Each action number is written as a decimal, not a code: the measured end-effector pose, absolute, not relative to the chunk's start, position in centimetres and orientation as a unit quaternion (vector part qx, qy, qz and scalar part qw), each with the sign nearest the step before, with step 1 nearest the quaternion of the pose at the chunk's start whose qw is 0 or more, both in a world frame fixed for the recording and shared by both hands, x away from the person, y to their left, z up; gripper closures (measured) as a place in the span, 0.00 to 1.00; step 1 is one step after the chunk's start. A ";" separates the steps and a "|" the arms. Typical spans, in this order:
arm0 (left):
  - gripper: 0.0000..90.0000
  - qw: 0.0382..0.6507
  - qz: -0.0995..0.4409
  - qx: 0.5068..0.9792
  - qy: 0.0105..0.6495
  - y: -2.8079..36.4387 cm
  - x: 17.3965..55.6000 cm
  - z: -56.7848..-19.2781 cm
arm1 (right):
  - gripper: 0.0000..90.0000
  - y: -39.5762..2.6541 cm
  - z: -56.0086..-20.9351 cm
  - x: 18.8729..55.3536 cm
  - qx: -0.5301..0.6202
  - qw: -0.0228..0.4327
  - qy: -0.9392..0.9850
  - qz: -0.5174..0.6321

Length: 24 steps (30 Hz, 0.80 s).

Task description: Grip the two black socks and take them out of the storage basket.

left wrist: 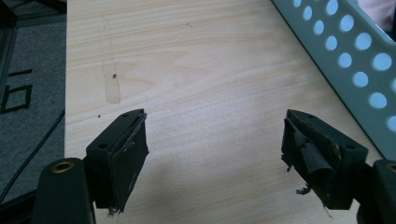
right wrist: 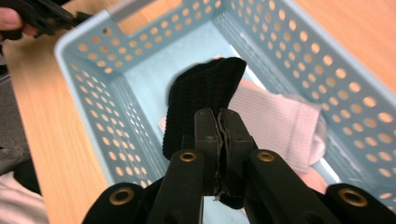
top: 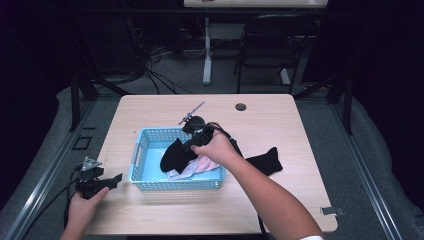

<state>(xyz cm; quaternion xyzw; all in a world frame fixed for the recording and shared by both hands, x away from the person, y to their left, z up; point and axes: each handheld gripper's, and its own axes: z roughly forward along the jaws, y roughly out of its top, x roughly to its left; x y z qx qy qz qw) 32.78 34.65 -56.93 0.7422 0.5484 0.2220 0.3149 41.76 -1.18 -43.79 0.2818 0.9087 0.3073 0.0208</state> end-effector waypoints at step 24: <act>0.25 0.314 0.221 0.742 0.549 34.7 32.7 -56.9 | 0.98 -4.4 -38.0 39.5 0.262 0.047 0.901 0.342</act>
